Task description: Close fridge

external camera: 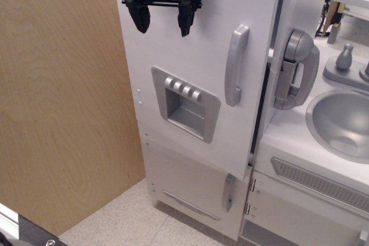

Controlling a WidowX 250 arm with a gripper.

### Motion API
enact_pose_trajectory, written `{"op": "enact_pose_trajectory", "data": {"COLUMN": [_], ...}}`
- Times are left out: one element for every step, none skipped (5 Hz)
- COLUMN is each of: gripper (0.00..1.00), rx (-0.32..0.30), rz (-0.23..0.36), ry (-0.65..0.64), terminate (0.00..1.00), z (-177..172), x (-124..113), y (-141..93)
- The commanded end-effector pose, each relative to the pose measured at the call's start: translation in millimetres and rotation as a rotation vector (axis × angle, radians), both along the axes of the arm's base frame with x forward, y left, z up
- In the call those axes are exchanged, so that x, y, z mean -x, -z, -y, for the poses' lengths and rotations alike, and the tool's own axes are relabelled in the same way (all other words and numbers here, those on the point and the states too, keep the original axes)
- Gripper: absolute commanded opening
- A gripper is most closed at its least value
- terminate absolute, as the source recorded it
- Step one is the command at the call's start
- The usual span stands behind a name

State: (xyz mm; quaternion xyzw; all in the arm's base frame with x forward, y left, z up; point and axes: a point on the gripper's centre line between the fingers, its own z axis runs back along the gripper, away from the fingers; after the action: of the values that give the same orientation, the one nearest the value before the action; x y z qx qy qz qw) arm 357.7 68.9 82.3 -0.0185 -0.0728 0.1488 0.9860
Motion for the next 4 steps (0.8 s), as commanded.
{"op": "enact_pose_trajectory", "data": {"gripper": [1.00,1.00,1.00,1.00], "rx": [0.000,0.001,0.004,0.009], "rz": [0.052,0.057,0.060,0.062], "ry": [-0.030,-0.030,-0.042,-0.053], "terminate": [0.00,0.00,0.00,0.00], "z": [-5.8,-4.6,-4.6,-3.0], "x": [-16.1,-17.5,-20.0,-22.6], "y": [-20.7,-22.1,-23.5,-25.0]}}
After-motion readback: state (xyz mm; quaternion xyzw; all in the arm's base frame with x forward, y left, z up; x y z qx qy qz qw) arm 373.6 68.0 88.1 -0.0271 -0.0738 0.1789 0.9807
